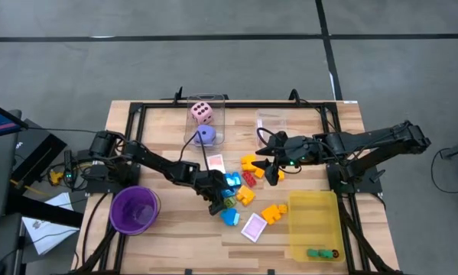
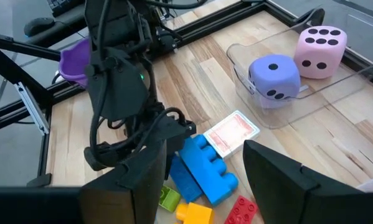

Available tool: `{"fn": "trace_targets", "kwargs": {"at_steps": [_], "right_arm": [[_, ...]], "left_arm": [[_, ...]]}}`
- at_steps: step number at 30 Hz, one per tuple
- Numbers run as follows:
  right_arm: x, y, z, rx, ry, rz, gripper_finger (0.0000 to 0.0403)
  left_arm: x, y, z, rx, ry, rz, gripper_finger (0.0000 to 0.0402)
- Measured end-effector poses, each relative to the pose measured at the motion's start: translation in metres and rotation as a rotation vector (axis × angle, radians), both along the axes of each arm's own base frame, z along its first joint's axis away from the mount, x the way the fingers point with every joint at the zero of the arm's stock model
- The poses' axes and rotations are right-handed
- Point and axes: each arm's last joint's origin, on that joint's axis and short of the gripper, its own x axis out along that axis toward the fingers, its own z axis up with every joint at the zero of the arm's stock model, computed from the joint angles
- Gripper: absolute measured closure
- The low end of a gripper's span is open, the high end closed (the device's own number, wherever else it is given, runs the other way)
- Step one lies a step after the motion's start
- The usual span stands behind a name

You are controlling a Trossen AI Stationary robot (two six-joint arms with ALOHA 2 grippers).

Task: Pick & Place Toys
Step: Put the light green game piece into the bin

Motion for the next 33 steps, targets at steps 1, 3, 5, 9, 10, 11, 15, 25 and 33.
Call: {"fn": "trace_targets", "kwargs": {"at_steps": [1, 3, 5, 9, 10, 11, 15, 25, 33], "right_arm": [[0.000, 0.000, 0.000, 0.000, 0.000, 0.000, 0.0196], [0.000, 0.000, 0.000, -0.001, 0.002, 0.000, 0.0196], [0.000, 0.000, 0.000, -0.001, 0.002, 0.000, 0.0196], [0.000, 0.000, 0.000, -0.002, 0.003, 0.001, 0.0196], [0.000, 0.000, 0.000, -0.003, 0.003, 0.001, 0.0196], [0.000, 0.000, 0.000, -0.003, 0.003, 0.001, 0.0196], [-0.001, 0.000, -0.001, -0.004, 0.011, 0.002, 0.0196], [-0.001, 0.001, -0.002, -0.011, 0.025, 0.023, 0.0196], [-0.001, 0.001, -0.002, -0.010, 0.027, 0.033, 0.0196]], "left_arm": [[0.000, -0.001, 0.000, -0.001, 0.000, -0.001, 0.0173], [0.000, -0.001, 0.000, -0.001, -0.001, -0.003, 0.0182], [0.001, -0.003, 0.001, -0.003, -0.013, -0.007, 0.0189], [-0.001, -0.007, 0.000, 0.069, -0.028, -0.019, 0.0193], [-0.001, -0.008, 0.000, 0.099, -0.034, -0.015, 0.0193], [-0.001, -0.009, 0.000, 0.121, -0.039, -0.008, 0.0192], [-0.002, -0.014, 0.000, 0.182, -0.050, 0.020, 0.0190], [-0.008, -0.036, 0.000, 0.373, -0.098, -0.029, 0.0190], [-0.001, -0.040, 0.013, 0.567, -0.140, -0.043, 0.0194]]}}
